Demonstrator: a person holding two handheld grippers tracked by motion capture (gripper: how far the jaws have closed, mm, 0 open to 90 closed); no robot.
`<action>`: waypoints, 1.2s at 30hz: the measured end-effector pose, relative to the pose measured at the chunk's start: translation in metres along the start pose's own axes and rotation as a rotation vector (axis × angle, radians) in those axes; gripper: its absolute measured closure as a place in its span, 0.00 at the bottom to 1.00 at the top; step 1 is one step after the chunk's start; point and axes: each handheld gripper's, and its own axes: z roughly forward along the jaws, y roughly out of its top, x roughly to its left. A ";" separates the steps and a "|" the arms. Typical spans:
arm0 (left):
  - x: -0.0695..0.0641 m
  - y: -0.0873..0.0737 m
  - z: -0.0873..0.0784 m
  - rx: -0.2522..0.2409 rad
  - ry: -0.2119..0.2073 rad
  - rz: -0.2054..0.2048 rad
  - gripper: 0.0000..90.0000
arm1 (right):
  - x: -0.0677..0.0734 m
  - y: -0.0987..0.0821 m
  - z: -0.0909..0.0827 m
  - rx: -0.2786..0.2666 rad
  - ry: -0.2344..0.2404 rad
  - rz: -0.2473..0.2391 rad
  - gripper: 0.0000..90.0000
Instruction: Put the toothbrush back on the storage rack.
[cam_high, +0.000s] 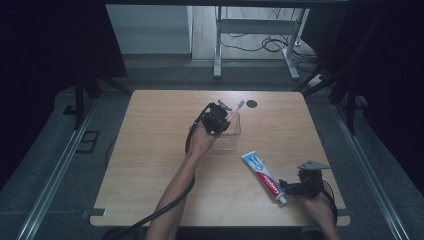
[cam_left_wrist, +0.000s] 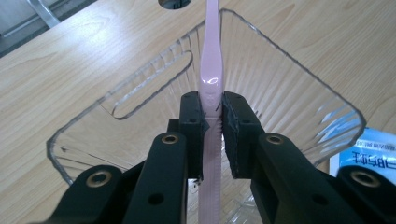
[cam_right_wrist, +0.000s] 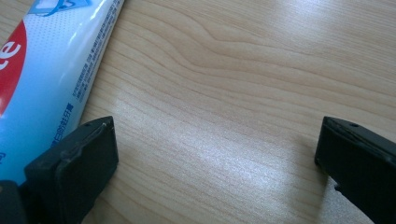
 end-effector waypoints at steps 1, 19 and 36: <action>0.000 0.000 0.000 0.004 0.002 0.004 0.88 | 0.000 0.000 0.000 0.000 0.000 0.000 0.00; 0.000 -0.002 0.003 0.064 -0.006 -0.003 0.87 | 0.000 0.000 0.000 0.000 0.000 0.000 0.00; -0.001 -0.002 0.004 0.093 -0.009 -0.003 0.82 | 0.000 0.000 0.000 0.000 0.001 0.000 0.00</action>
